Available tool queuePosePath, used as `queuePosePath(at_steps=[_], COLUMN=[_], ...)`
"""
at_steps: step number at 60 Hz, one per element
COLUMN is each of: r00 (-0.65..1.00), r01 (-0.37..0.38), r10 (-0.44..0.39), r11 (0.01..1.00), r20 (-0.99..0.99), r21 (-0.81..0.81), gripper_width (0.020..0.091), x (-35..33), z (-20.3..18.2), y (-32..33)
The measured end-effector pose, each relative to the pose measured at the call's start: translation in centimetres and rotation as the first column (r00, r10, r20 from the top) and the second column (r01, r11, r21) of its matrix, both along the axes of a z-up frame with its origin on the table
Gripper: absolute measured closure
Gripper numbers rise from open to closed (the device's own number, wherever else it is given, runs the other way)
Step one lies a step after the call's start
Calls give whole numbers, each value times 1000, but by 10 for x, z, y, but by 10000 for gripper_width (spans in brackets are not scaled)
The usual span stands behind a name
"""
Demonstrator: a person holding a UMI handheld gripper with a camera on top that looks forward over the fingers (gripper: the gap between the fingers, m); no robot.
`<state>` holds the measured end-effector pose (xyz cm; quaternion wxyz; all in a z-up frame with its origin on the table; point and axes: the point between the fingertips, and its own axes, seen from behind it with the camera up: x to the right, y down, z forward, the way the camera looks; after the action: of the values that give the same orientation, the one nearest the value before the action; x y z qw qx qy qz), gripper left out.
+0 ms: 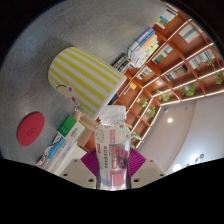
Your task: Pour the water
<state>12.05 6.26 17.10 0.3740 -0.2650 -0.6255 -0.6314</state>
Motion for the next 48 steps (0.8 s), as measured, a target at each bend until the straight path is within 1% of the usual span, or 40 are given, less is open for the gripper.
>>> queuePosePath(at_steps=[6, 9, 13, 17, 20, 22, 26, 28, 29, 30, 35, 36, 39, 43, 48], r00=[1000, 998, 978, 896, 774, 670, 428, 311, 249, 187, -125, -182, -317, -430, -511], r01=[-12, -12, -9, 9, 1, -19, -87, -125, -129, -162, -259, -271, -337, -390, -406], r10=[12, 11, -3, -54, -109, -149, -211, -236, -240, -252, -338, -350, -385, -412, -411], r11=[1000, 1000, 998, 994, 985, 976, 958, 950, 952, 946, 919, 916, 900, 887, 890], r20=[-20, -60, -210, -440, -624, -727, -879, -921, -938, -950, -933, -919, -866, -804, -755], r21=[2, -10, -55, -104, -172, -218, -273, -285, -278, -282, -298, -295, -277, -246, -209], gripper_width=[736, 734, 734, 733, 735, 734, 732, 732, 732, 733, 733, 732, 733, 734, 734], x=[-2, 1, 7, 22, 35, 40, 47, 50, 39, 45, 52, 39, 47, 50, 51], z=[0, 0, 1, 4, 4, 2, 6, 8, 0, 1, -5, -11, -17, -23, -35], y=[-1, -3, -6, -9, -10, -12, -17, -20, -21, -19, -20, -22, -18, -18, -15])
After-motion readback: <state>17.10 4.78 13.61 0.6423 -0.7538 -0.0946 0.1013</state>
